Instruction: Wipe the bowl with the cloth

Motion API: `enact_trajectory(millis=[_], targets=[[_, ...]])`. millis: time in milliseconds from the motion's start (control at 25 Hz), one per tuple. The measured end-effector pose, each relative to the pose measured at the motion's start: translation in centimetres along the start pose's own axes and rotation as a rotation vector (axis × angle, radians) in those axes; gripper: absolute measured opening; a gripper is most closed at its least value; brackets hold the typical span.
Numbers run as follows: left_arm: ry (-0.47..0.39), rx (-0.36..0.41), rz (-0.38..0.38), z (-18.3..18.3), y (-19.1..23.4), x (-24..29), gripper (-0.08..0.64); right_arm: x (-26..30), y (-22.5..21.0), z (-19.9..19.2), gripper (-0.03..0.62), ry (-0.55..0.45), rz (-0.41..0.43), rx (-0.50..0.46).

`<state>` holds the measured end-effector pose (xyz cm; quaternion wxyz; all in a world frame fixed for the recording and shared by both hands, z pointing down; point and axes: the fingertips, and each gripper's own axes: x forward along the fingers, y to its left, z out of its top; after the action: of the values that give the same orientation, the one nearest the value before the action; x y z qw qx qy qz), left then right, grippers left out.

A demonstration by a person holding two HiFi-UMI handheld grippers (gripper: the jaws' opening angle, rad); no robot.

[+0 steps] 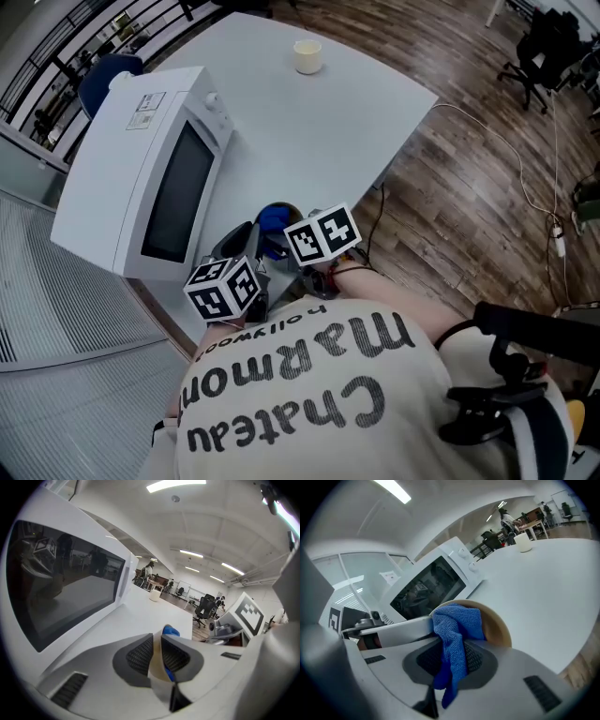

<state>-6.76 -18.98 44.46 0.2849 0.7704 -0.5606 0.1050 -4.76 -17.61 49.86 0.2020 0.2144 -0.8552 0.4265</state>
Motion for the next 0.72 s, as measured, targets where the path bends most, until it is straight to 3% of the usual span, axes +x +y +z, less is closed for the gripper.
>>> enact_trajectory(millis=[320,560,720], targets=[[0.001,-0.064,0.061,-1.1,2.3,-1.4,0.052,1.3,-0.8,-1.1,0.061,0.064,-0.122,-0.147],[-0.001,-0.135,0.073,-2.5,4.1,-2.4,0.051,2.1,-0.6,-1.3,0.061,0.110,-0.172,-0.272],[0.011,-0.145,0.069,-3.4,4.3,-3.3,0.051,2.1,-0.1,-2.2,0.061,0.129,-0.183,-0.295]])
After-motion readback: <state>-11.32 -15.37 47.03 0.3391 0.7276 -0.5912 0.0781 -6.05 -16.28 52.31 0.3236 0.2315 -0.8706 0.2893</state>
